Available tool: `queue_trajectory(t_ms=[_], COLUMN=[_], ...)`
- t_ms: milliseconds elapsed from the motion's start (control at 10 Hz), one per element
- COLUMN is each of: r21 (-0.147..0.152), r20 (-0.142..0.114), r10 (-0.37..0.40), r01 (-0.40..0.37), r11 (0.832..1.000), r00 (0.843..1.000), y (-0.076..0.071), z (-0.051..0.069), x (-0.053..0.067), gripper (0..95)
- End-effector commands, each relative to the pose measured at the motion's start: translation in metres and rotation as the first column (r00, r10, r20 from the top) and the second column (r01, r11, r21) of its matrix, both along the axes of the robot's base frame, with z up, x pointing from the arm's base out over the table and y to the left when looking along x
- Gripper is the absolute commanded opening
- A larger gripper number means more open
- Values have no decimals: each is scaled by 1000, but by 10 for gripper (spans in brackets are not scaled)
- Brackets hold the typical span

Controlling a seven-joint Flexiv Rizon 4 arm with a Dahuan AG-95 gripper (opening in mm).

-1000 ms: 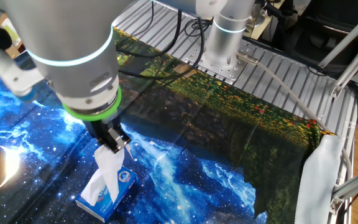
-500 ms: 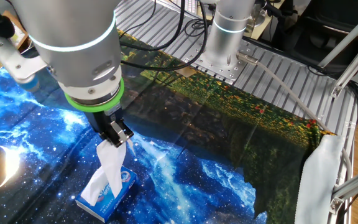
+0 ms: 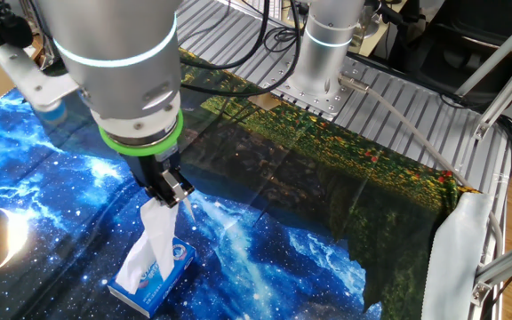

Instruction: Pull out a napkin

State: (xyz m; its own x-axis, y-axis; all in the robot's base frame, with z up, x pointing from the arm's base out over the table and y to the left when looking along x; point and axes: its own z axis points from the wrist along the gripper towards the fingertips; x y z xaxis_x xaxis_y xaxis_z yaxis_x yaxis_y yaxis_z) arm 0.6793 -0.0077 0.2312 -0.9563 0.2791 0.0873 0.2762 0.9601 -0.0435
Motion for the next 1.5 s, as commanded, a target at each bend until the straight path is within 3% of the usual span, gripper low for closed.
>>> queue_trajectory(t_ms=[100, 500, 900, 1500], r21=[3, -6, -6, 3], r20=[3, 9, 37, 37], r10=[-13, -21, -45, -68], r01=[13, 21, 45, 68], r11=[1000, 1000, 999, 998], r00=[1000, 1000, 998, 997], y=[1, 13, 29, 30], z=[-2, -16, -33, -34], x=[2, 5, -13, -15], gripper=[0, 0, 0, 0])
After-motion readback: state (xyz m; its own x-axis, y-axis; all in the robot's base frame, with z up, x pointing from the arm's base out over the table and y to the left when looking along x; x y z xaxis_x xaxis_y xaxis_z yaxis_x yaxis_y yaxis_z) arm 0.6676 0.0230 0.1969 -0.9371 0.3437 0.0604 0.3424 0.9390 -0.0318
